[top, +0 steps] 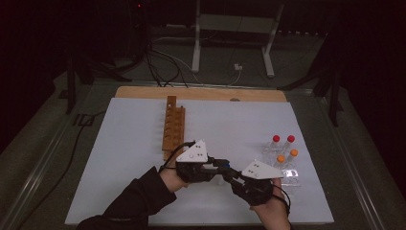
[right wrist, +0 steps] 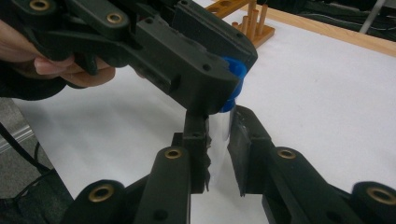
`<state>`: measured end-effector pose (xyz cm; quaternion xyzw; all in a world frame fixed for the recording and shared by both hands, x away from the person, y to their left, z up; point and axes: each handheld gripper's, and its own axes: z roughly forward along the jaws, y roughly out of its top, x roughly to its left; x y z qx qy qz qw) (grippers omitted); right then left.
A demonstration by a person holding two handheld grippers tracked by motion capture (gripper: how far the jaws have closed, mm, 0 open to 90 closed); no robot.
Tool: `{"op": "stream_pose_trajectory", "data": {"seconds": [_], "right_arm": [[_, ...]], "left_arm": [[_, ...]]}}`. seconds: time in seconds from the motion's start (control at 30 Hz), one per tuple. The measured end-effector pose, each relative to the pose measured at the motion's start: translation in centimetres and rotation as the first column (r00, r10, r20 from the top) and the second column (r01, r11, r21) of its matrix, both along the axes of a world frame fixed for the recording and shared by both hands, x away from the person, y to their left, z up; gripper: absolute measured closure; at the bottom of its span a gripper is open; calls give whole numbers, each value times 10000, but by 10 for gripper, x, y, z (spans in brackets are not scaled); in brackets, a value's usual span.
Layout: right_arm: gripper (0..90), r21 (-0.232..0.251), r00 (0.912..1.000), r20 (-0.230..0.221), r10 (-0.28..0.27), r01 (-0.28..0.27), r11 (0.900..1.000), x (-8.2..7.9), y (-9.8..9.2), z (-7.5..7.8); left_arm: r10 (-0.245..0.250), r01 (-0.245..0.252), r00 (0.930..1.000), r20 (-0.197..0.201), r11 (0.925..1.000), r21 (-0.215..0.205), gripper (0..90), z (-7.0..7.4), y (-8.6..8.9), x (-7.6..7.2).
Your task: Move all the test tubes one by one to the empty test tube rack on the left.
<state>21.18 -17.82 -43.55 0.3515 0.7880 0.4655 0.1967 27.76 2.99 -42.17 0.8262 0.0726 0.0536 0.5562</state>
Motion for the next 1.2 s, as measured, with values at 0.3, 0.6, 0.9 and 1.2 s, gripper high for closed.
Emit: {"op": "stream_pose_trajectory", "data": {"seconds": [0.3,0.6,0.9,1.2], "right_arm": [[503,230,9989,286,378,-385,9990,3,-9,-1],[74,582,9983,481,-341,313,9978,4,-21,-4],[0,1013,9983,533,-241,186,9947,4,-31,-2],[0,1042,9979,597,-267,204,9943,4,-33,-2]], "left_arm": [[534,-531,9985,78,9981,-315,776,7,9,7],[1356,-1342,9903,320,9901,-422,776,11,34,27],[2630,-2593,9630,587,9637,-629,776,28,64,57],[4113,-4063,9108,364,9084,-988,776,43,88,87]]}}
